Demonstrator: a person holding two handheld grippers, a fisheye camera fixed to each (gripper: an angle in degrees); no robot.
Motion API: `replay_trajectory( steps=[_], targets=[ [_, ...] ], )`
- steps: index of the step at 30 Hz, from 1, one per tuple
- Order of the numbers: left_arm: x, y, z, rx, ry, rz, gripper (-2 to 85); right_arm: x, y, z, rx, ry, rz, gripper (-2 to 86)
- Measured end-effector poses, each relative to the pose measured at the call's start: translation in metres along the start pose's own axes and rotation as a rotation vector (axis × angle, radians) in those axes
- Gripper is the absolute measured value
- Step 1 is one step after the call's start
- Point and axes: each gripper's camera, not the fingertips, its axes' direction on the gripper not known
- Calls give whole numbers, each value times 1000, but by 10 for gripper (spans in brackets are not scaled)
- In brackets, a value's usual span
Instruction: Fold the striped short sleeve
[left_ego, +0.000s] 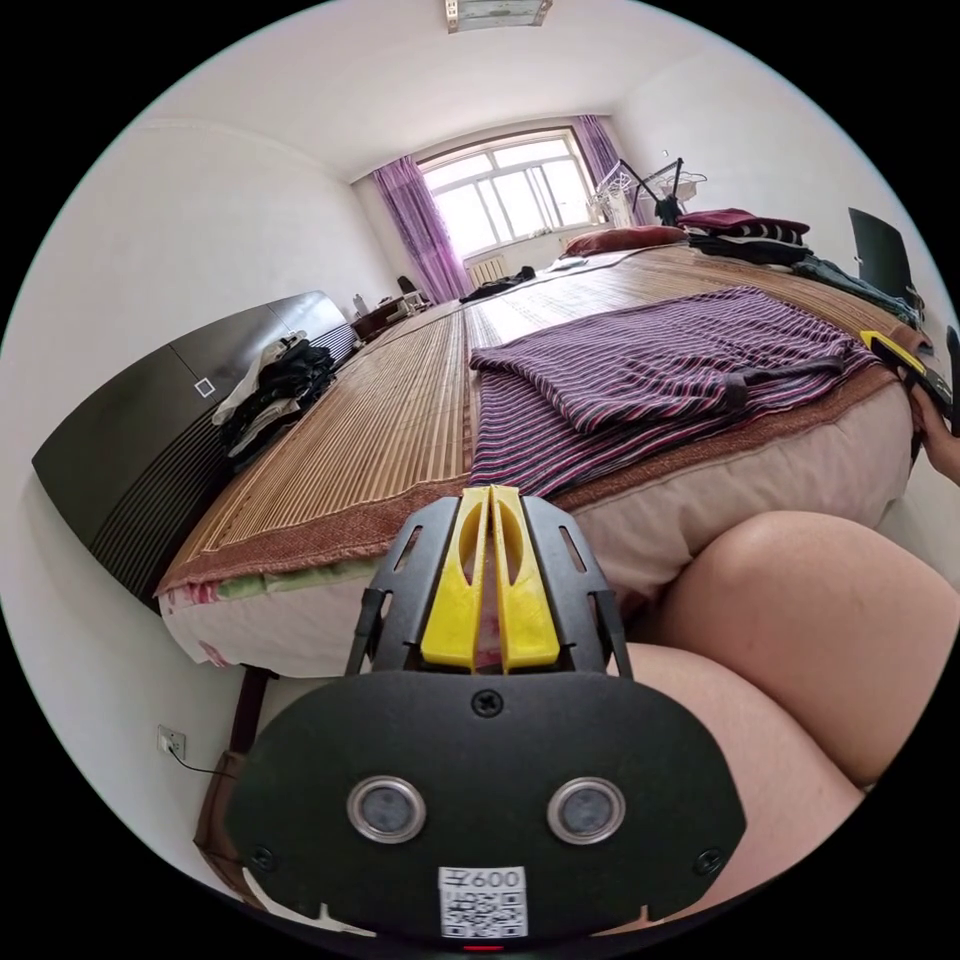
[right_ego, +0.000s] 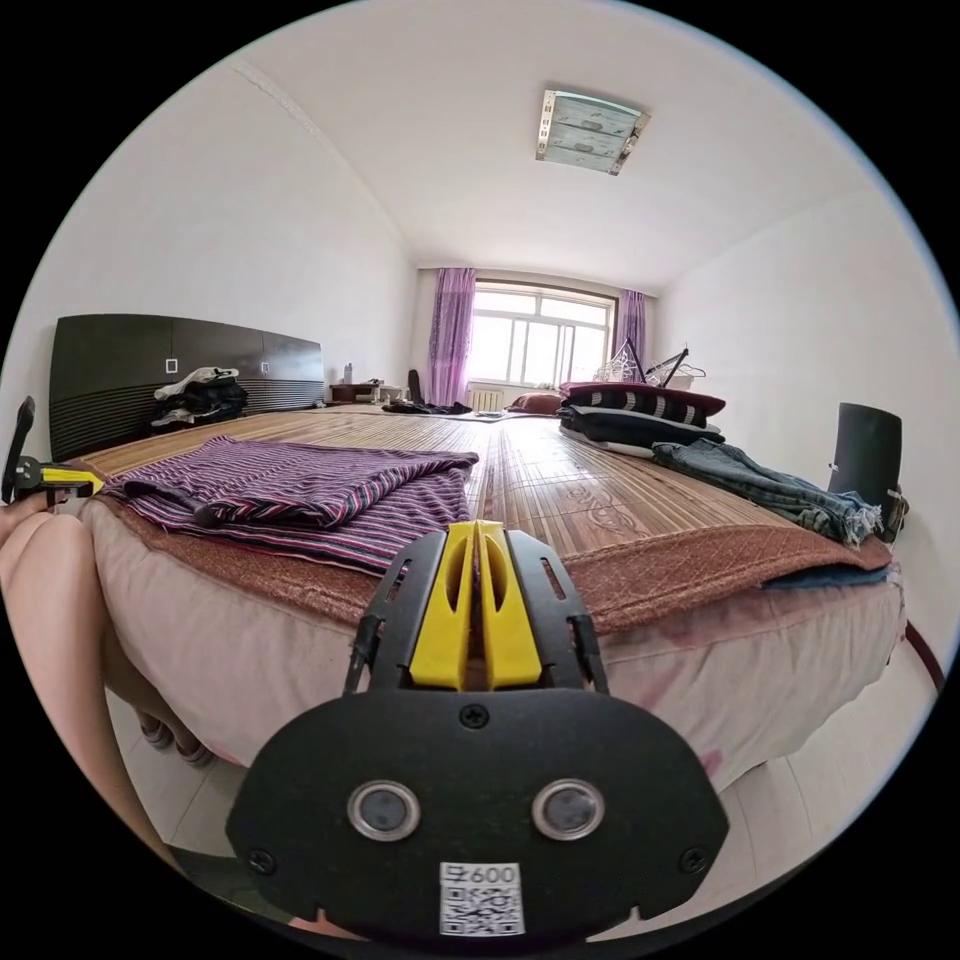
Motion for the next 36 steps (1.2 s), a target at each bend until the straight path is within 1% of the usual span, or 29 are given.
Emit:
replay_trajectory(
  steps=[3,5,6,7,8,10,11,13,15,19,23,26,28,29,30,31,33,34,36],
  targets=[
    [4,-6,-26,-1,-1,-10,14,22,29,3,1,0,-1,-8],
    [0,-10,-46,9,-55,-95,19,36,48,5,4,0,-2,-8],
    [-8,-11,-64,37,-134,-192,22,45,61,7,4,-2,-2,-8],
    [-19,-10,-85,91,-146,-287,24,49,68,7,4,-3,-2,-8],
    [-27,-10,-95,115,-110,-326,29,58,82,9,2,-4,-2,-8],
    [-61,-17,-117,99,138,-422,57,71,104,12,2,-6,-2,-8],
    [-70,-20,-118,81,205,-449,67,79,119,13,4,-6,-1,-8],
    [-103,-26,-117,-25,456,-580,82,91,143,15,10,-4,-3,-8],
    [-115,-31,-114,-88,597,-621,73,105,178,18,17,1,-5,-8],
    [-96,-51,-130,-220,593,-483,46,124,231,23,22,7,-8,-8],
    [-89,-58,-157,-212,576,-499,30,144,299,29,28,7,-9,-8],
    [-96,-64,-184,-176,623,-550,23,153,349,34,20,14,-10,-7],
    [-106,-71,-207,-142,668,-619,21,158,366,41,-55,23,8,-6],
    [-107,-74,-213,-135,680,-631,20,156,362,42,-159,38,32,-4],
    [-109,-81,-223,-121,708,-636,20,145,357,36,-204,8,23,0],
    [-108,-90,-233,-131,725,-634,19,136,356,28,-190,-30,8,1],
    [-107,-106,-248,-146,755,-627,19,77,362,-9,-38,-256,-102,38],
    [-106,-116,-259,-143,779,-636,18,56,365,-15,-21,-321,-147,57],
    [-106,-130,-273,-141,831,-680,17,-37,383,-17,-77,-534,-311,105]
  ],
)
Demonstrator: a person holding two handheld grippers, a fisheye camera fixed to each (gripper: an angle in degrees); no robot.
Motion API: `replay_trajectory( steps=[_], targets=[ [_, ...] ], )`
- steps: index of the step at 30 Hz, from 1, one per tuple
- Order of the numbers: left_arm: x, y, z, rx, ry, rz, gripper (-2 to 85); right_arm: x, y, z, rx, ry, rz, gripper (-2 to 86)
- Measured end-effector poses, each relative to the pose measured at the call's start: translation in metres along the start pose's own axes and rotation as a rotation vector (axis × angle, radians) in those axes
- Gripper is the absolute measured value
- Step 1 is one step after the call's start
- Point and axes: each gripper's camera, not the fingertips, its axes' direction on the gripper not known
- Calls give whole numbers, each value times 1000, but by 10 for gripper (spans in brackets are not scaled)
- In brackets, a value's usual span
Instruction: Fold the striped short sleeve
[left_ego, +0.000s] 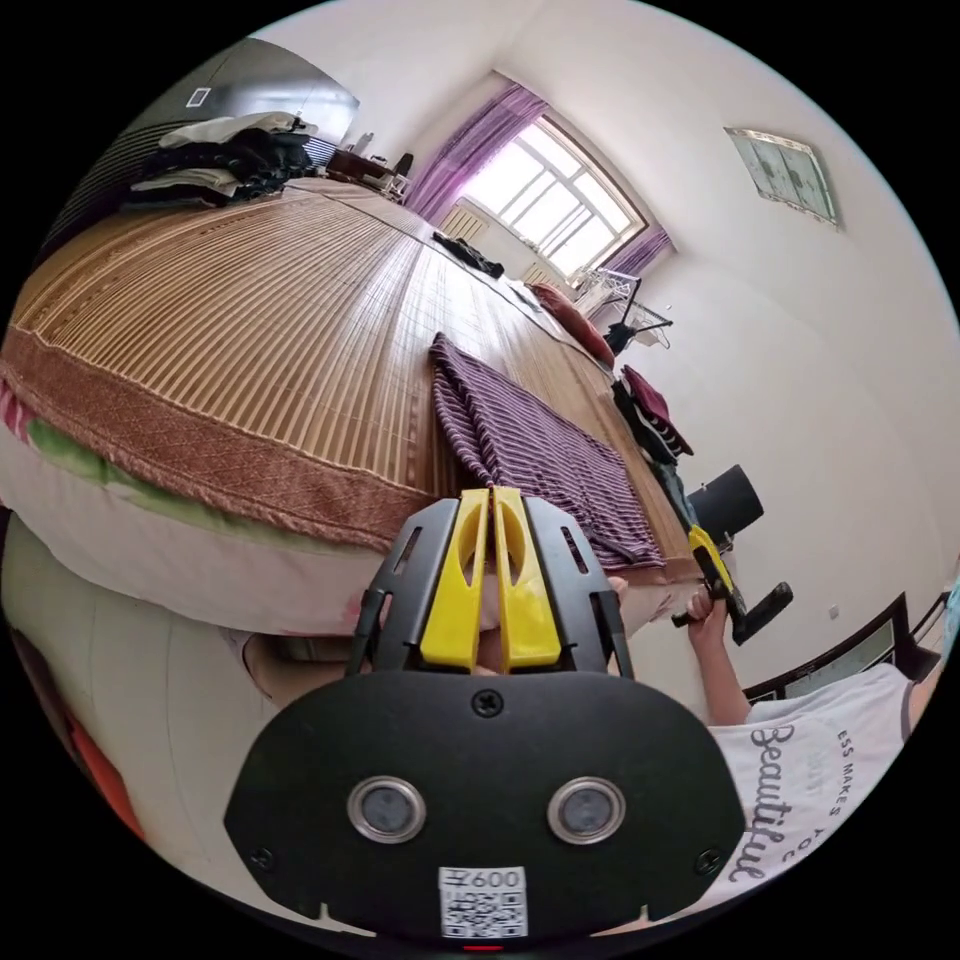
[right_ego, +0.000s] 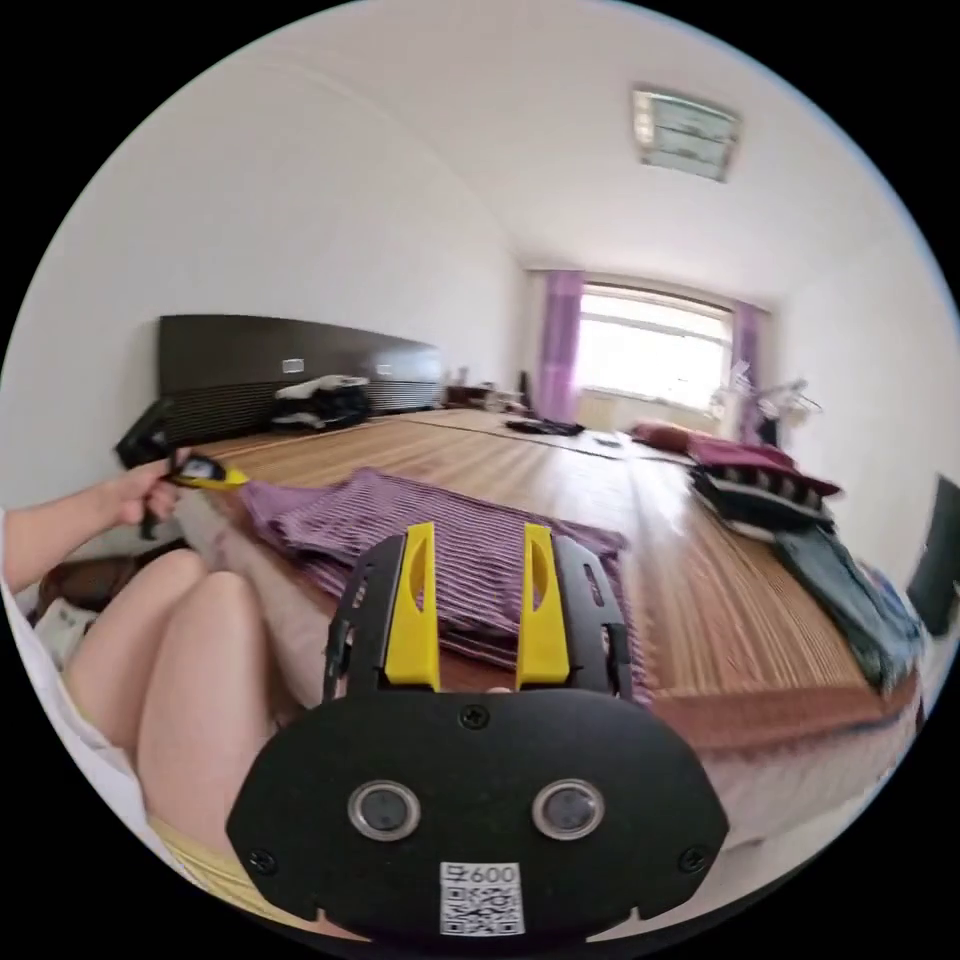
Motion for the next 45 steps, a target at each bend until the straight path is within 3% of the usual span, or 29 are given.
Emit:
replay_trajectory(
  steps=[5,7,8,11,17,20,23,26,29,38,45],
  targets=[
    [44,-12,-14,27,139,-79,16,-121,23,145,-163,-418,-3,125],
    [67,-17,-20,29,145,-97,15,-151,40,186,-183,-319,3,128],
    [72,-18,-22,31,147,-104,15,-170,54,203,-167,-173,-17,129],
    [92,-19,-32,59,176,-150,15,-222,102,235,-143,86,-187,127],
    [129,-17,-33,69,253,-194,20,-252,175,320,-291,194,-205,75],
    [144,-15,-27,76,279,-212,26,-255,205,344,-329,172,-183,9],
    [154,-18,-15,83,328,-207,43,-254,236,360,-348,126,-132,-3],
    [155,-28,-4,94,386,-235,113,-267,265,375,-363,119,-152,-7],
    [155,-55,14,84,300,-255,129,-285,290,386,-370,146,-183,-8],
    [194,-191,181,-218,81,-172,143,-283,295,384,-319,106,-147,-8],
    [247,-235,275,-329,-103,1,64,-271,247,370,-302,78,-138,-8]
  ],
)
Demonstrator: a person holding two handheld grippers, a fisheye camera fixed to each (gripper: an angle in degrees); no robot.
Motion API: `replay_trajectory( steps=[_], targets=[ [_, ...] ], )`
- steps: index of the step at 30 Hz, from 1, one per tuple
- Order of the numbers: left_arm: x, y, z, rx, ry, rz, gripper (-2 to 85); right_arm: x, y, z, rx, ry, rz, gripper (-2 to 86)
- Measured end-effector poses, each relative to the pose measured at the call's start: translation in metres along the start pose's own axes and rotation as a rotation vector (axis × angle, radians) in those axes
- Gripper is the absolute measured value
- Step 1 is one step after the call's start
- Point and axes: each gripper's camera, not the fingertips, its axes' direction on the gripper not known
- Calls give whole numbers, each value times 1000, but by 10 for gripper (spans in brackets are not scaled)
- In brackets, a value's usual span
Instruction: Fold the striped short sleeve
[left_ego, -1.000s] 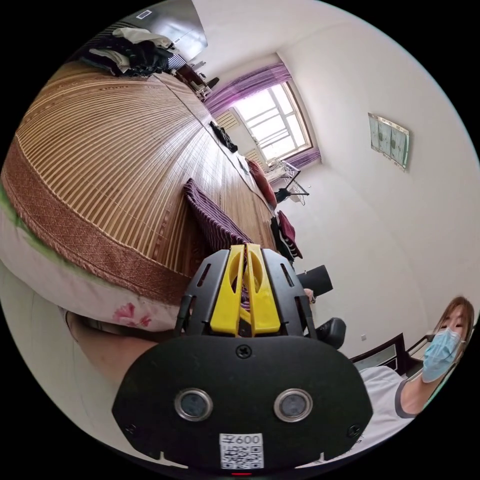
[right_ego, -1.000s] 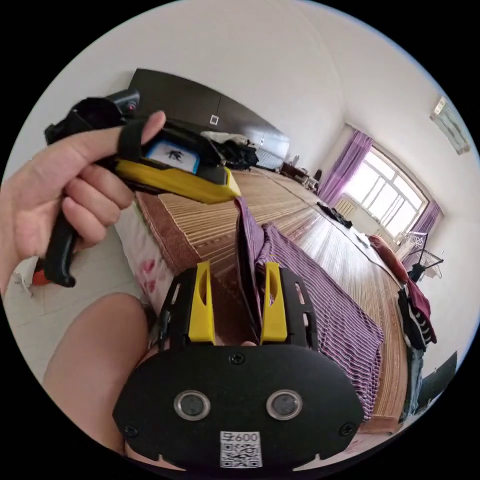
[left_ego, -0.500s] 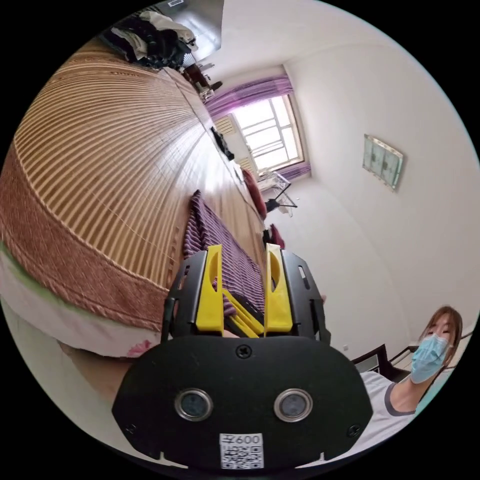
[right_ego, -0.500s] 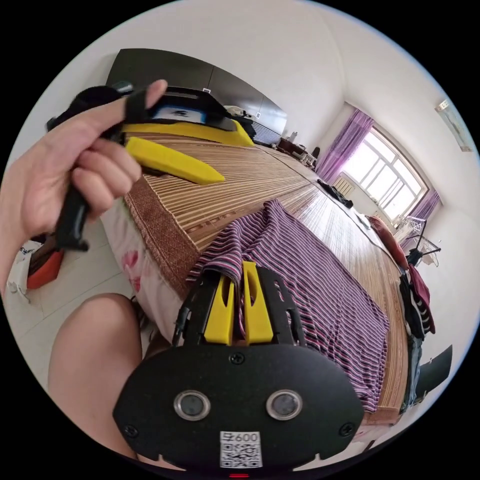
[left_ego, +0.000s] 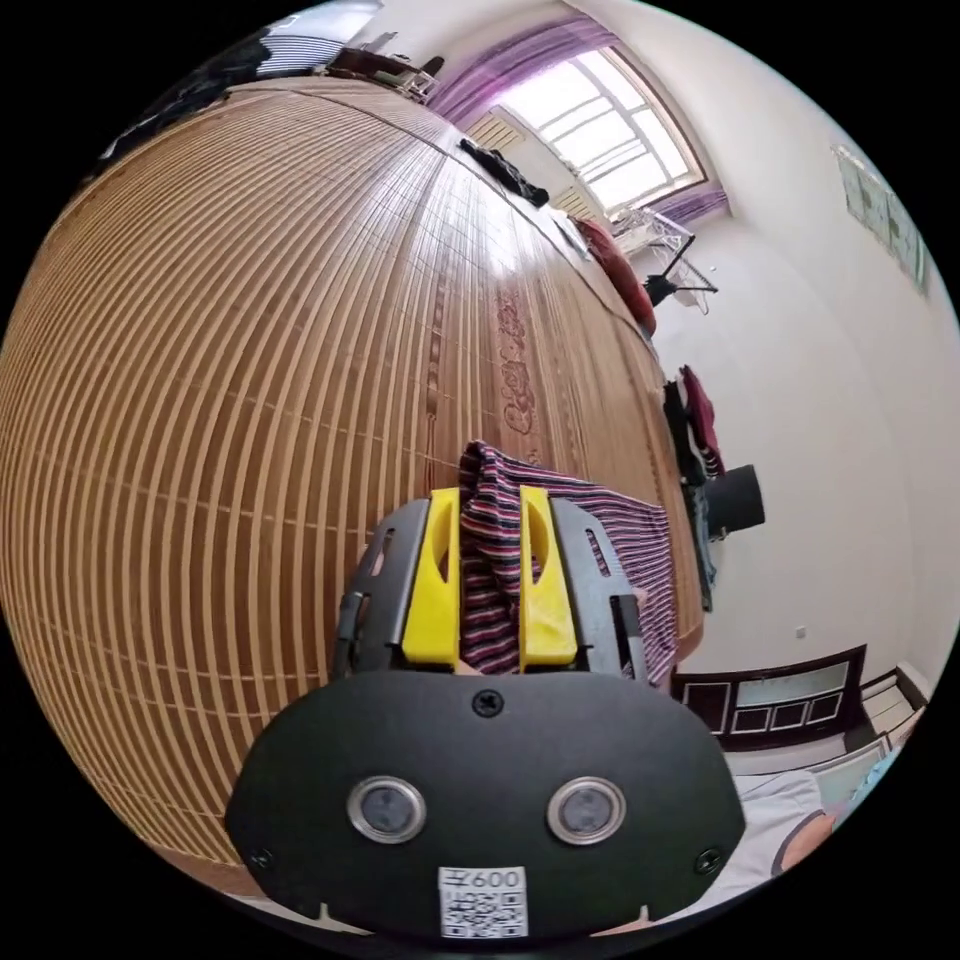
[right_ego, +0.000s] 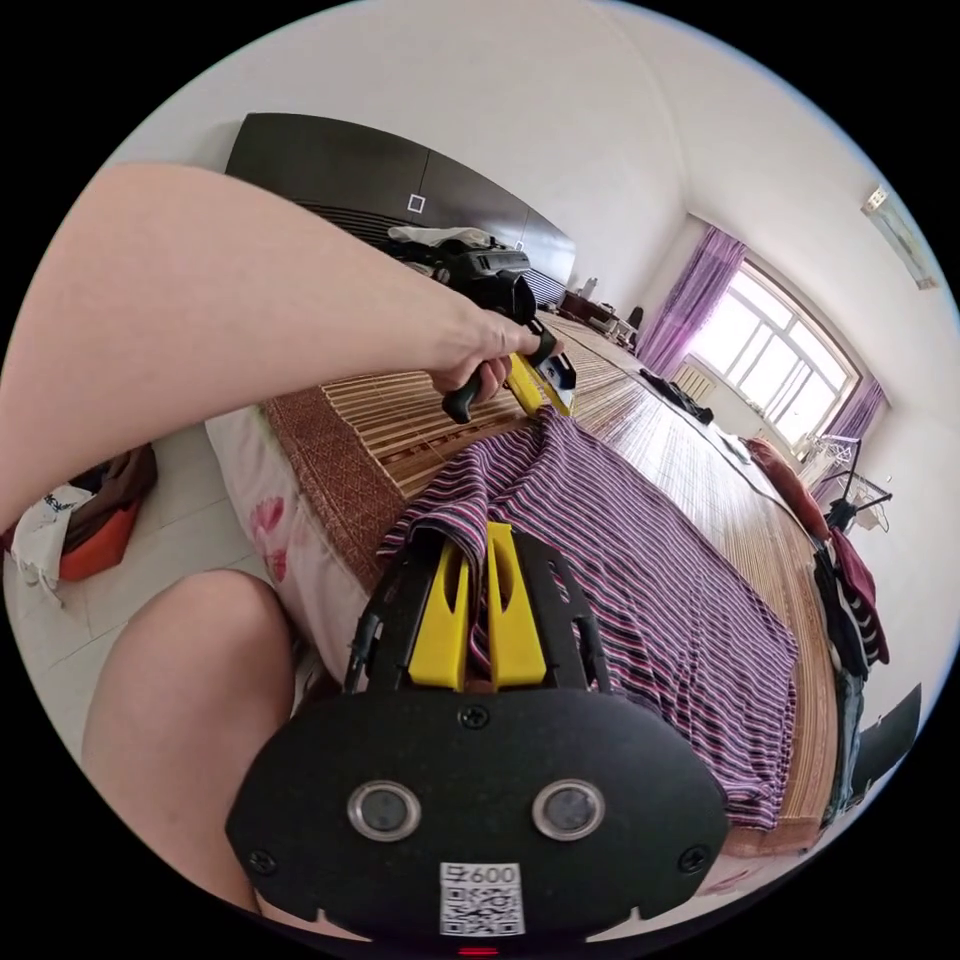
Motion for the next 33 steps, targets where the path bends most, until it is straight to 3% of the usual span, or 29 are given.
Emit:
replay_trajectory(
  steps=[7,13,20,28,33],
  targets=[
    [36,-26,14,11,20,51,35,58,-58,-75,144,-28,121,-8],
    [73,-53,7,95,209,-10,30,160,-121,-178,284,-45,331,-9],
    [149,-90,29,133,263,41,29,293,-187,-306,406,-9,540,-9],
    [211,-142,137,5,323,76,28,451,-191,-403,420,-30,834,-8],
    [208,-169,215,-90,343,21,27,541,-205,-435,308,-38,969,-8]
  ],
)
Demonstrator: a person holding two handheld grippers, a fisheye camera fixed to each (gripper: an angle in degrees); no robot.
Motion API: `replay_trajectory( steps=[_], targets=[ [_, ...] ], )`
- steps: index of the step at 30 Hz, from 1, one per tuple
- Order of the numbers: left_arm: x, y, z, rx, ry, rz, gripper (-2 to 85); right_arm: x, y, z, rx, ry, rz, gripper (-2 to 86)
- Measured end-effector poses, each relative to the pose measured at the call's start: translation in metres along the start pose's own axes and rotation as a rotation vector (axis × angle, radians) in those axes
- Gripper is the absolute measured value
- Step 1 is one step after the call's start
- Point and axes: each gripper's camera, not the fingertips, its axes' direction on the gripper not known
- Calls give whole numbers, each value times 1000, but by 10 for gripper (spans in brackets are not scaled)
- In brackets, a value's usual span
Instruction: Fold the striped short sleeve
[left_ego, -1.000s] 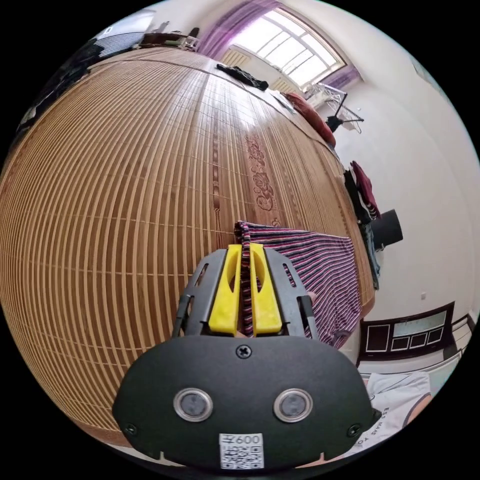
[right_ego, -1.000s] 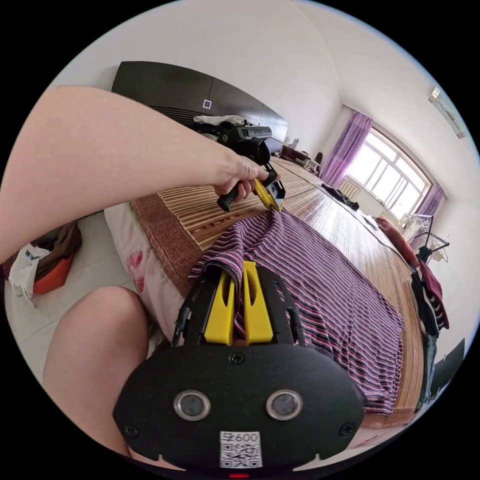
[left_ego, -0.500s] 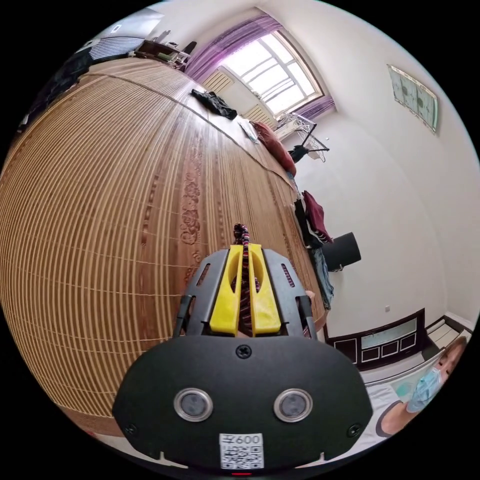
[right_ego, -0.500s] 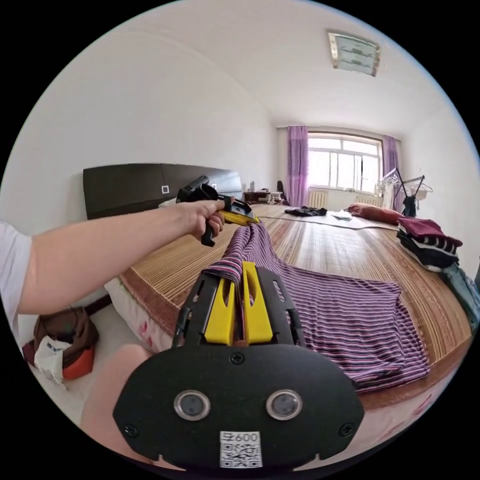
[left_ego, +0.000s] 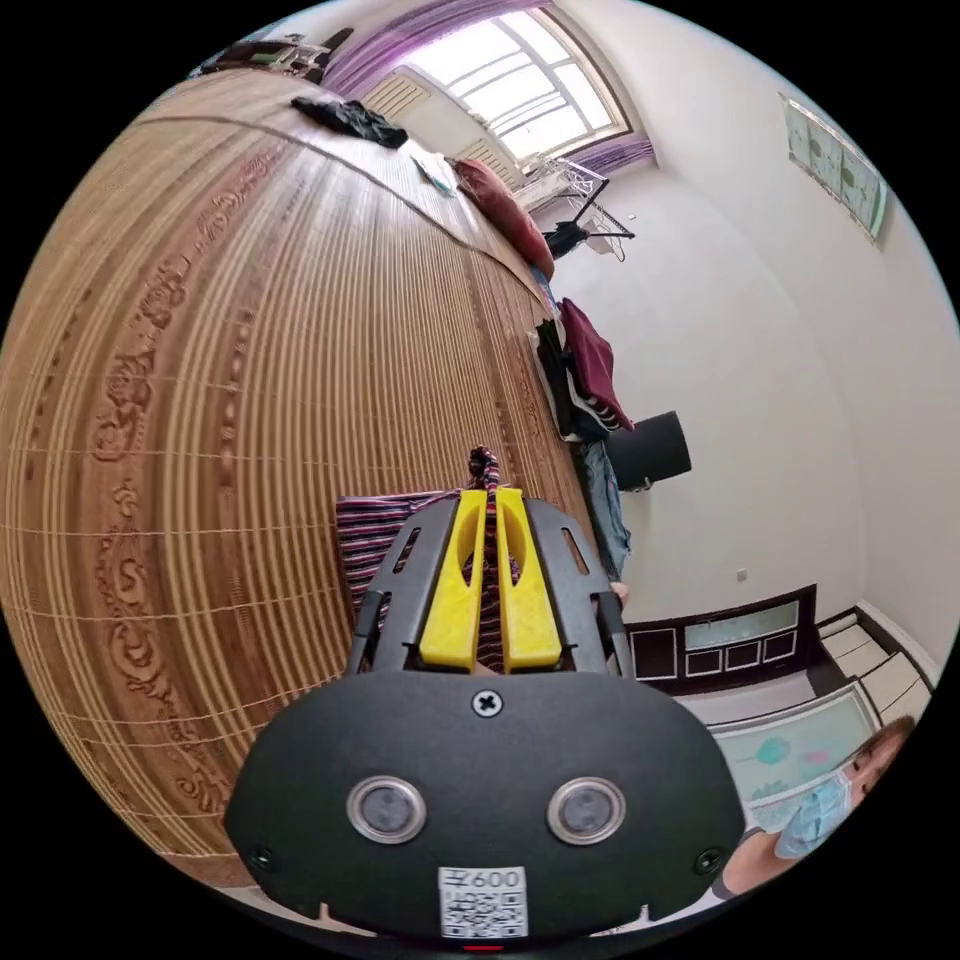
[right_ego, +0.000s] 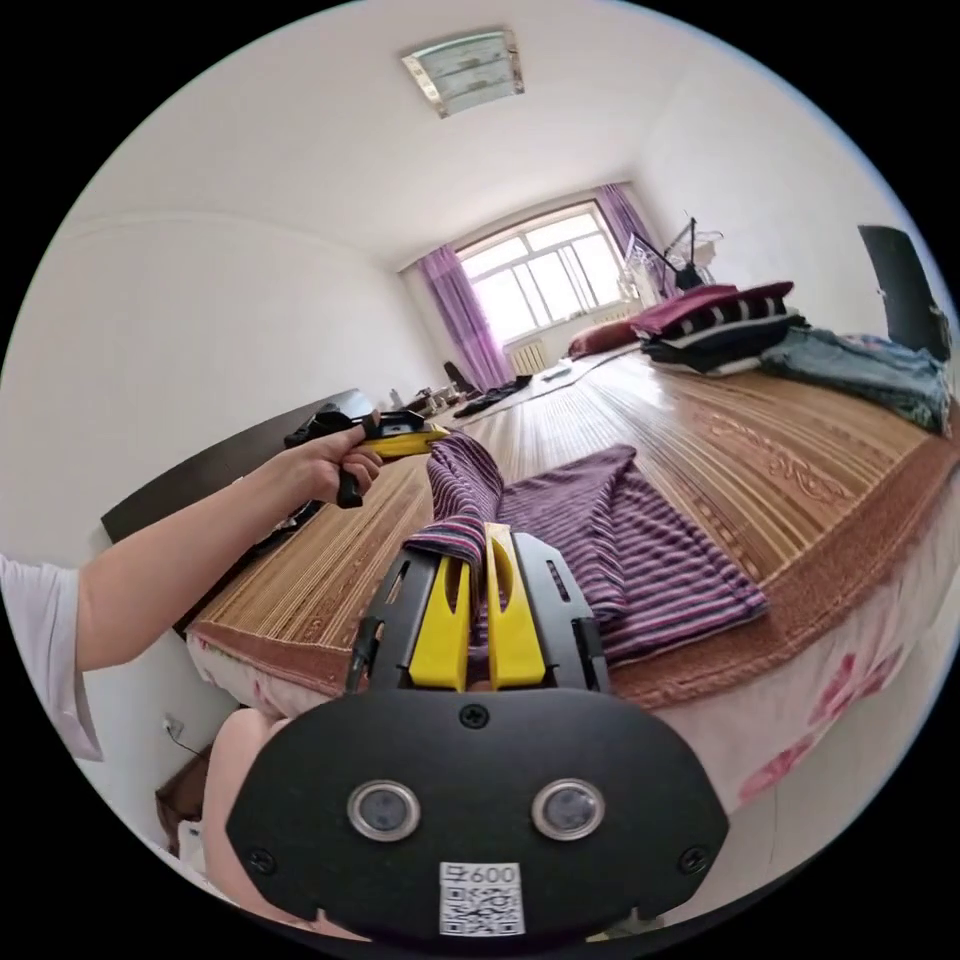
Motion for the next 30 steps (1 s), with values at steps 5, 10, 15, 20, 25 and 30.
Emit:
replay_trajectory(
  steps=[5,10,15,20,25,30],
  targets=[
    [-24,-32,33,-28,16,-39,28,-4,-66,-8,-17,-18,137,-8],
    [-37,-73,49,-36,16,-21,28,-45,-121,-22,4,-46,197,-8],
    [-58,-107,72,-45,38,-44,28,-84,-167,-39,22,-107,302,-8],
    [-94,-132,104,-54,89,-149,27,-142,-212,-45,-9,-78,245,-8],
    [-143,-147,118,-11,159,-247,24,-194,-249,-49,-29,-82,229,-8],
    [-171,-165,127,-29,154,-250,21,-249,-276,-55,-25,-76,226,-8]
  ],
)
